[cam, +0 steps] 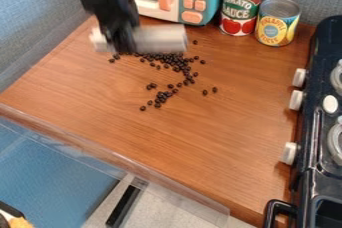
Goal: Sweep into pile
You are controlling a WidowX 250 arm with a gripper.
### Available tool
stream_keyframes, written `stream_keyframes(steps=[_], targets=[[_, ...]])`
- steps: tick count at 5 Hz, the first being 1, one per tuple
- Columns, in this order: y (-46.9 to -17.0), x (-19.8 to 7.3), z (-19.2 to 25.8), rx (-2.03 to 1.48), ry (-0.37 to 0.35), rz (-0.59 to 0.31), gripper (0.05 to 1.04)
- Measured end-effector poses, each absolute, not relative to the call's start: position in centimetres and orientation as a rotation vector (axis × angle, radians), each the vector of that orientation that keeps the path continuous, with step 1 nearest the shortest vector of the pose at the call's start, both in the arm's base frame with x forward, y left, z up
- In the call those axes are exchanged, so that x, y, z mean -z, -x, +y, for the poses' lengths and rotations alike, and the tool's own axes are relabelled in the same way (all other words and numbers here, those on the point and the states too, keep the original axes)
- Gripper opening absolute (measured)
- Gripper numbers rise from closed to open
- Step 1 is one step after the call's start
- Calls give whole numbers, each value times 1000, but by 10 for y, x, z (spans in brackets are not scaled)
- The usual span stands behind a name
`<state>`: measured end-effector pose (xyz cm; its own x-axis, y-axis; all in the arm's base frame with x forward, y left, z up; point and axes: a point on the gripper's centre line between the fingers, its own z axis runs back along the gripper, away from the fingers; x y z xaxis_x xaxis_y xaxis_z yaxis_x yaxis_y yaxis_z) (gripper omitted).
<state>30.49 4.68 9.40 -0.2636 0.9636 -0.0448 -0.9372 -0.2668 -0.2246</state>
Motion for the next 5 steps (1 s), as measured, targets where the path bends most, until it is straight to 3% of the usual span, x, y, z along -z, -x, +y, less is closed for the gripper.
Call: stream_keyframes(steps=[1, 3, 5], targets=[[-291, -69, 35, -1874, 111, -225, 383], [-272, -23, 27, -2068, -8, -196, 383], [-275, -11, 24, -2161, -59, -126, 383]])
